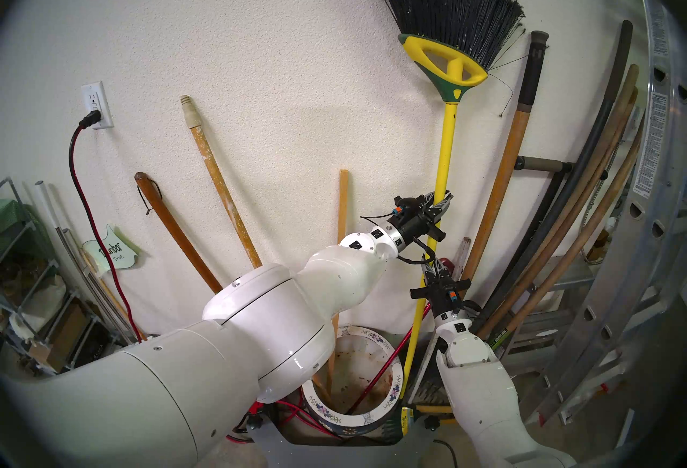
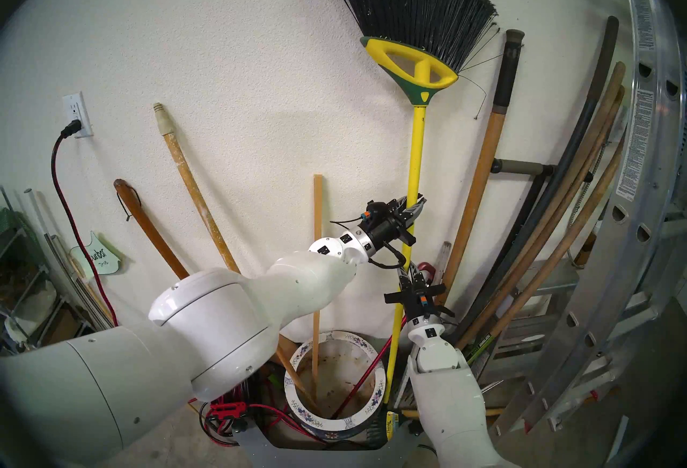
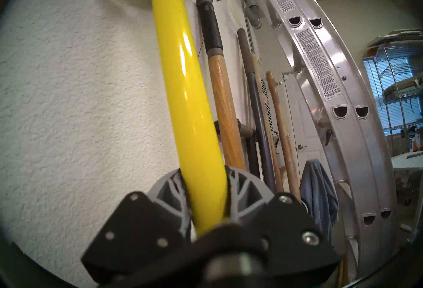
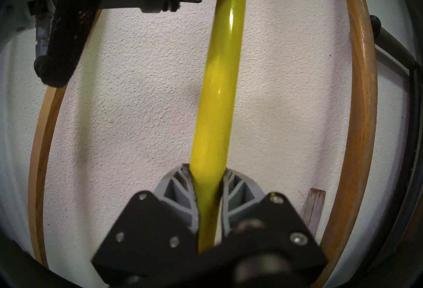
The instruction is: Take wooden sticks or brooms out of the pot
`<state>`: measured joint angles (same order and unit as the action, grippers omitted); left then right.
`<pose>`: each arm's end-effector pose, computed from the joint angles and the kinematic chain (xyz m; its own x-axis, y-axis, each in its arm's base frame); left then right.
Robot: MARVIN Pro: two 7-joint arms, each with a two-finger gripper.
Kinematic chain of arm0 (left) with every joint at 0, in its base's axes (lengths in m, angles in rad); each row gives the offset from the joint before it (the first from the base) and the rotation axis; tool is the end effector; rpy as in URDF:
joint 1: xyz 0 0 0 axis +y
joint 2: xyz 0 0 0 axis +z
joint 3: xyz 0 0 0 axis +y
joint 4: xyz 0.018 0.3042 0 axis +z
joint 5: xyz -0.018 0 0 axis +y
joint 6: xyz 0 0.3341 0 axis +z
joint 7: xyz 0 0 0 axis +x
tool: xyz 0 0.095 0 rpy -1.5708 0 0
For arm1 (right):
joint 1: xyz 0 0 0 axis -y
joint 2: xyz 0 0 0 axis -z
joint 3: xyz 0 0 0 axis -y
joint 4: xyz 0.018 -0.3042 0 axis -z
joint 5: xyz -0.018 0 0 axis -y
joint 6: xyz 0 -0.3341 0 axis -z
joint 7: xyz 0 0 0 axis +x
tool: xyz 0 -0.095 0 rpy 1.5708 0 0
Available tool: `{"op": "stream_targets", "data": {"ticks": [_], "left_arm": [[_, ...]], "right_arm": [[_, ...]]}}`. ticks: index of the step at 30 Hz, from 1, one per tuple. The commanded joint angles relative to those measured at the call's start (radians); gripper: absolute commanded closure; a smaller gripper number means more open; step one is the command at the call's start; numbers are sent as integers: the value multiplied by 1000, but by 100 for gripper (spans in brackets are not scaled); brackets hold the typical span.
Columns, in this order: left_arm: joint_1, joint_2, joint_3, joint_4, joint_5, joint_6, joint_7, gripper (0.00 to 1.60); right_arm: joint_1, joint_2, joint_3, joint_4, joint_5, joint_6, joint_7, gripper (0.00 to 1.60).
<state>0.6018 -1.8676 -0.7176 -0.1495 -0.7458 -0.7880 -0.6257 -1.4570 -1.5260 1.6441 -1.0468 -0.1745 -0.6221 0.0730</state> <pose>0.5590 -0.2984 -0.2797 -0.2559 0.2355 0.9376 -0.8294 -0.5517 -0.0878 0.4435 -0.0338 -0.4308 -0.2038 0.1923 0.9599 0.0638 -0.9758 0.2090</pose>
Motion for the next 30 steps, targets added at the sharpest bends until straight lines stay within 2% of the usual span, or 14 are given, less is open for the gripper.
{"op": "stream_targets", "data": {"ticks": [1,14,16,18,19,20,30], "left_arm": [[4,31,7,25,10,27,23,160],[13,17,28,26,38,52,72,160],[13,15,32,26,43,54,81,122],[12,15,37,26,47,56,90,78],[11,16,39,26,49,56,93,6],[10,16,41,27,52,59,99,0],[21,30,65,45,82,81,141,0]], "right_arm": [[90,10,21,-21,6,0,-20,160],[116,22,37,23,0,14,-14,160],[119,23,39,29,-1,14,-14,160],[123,23,41,34,-2,13,-14,160],[124,22,42,36,-2,13,-14,160],[127,22,45,39,-2,13,-15,160],[144,20,72,71,-7,14,-42,160]]}}
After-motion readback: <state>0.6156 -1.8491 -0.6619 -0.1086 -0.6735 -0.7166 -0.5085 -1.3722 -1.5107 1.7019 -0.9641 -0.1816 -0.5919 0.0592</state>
